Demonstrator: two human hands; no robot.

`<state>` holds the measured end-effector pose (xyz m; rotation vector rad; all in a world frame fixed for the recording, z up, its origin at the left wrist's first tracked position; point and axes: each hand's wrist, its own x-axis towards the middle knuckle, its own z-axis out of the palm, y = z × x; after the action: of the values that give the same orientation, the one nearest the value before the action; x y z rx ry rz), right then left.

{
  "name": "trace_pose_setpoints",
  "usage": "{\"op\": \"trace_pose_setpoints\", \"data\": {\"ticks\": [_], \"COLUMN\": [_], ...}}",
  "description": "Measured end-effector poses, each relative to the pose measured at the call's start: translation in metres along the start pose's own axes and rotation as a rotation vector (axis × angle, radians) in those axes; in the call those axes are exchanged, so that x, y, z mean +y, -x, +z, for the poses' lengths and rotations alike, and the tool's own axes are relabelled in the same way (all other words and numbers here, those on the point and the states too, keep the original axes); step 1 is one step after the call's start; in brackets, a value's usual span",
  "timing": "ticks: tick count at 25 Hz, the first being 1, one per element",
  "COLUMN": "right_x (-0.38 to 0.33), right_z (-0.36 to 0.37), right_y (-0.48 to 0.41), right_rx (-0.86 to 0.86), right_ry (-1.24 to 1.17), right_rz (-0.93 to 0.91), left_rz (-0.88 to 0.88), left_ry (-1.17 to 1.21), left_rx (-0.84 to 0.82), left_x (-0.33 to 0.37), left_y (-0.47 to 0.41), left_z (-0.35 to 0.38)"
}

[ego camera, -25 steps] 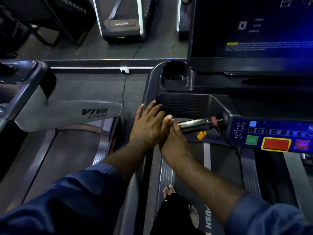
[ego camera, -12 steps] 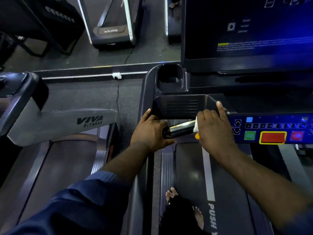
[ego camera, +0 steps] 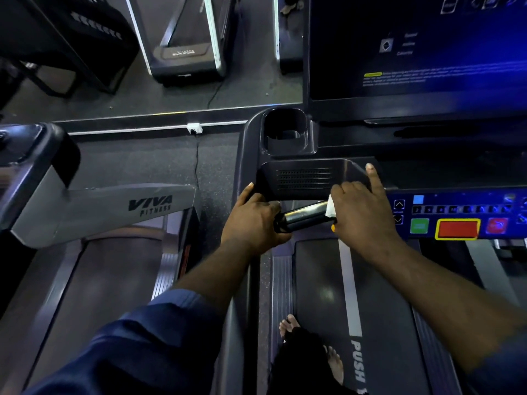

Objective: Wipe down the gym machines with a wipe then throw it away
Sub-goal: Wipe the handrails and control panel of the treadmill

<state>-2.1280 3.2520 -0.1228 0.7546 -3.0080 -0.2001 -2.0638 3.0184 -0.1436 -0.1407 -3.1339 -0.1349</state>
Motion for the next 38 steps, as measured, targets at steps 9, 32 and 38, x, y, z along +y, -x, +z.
{"op": "trace_pose_setpoints", "data": {"ticks": [9, 32, 38], "right_x": [-0.014, -0.015, -0.037], "right_z": [0.022, 0.039, 0.031], "right_y": [0.043, 0.054, 0.040], "right_rx": [0.238, 0.330, 0.284], "right_ry": [-0.156, -0.226, -0.285], "right_rz": [-0.020, -0.025, 0.024], "left_rz": [-0.010, -0.035, -0.026], "left_ry": [-0.008, -0.010, -0.004], "left_rx": [0.011, -0.002, -0.011], "left_x": [0.003, 0.004, 0.004], "left_y": [-0.001, 0.000, 0.000], "left_z": [-0.003, -0.004, -0.006]}}
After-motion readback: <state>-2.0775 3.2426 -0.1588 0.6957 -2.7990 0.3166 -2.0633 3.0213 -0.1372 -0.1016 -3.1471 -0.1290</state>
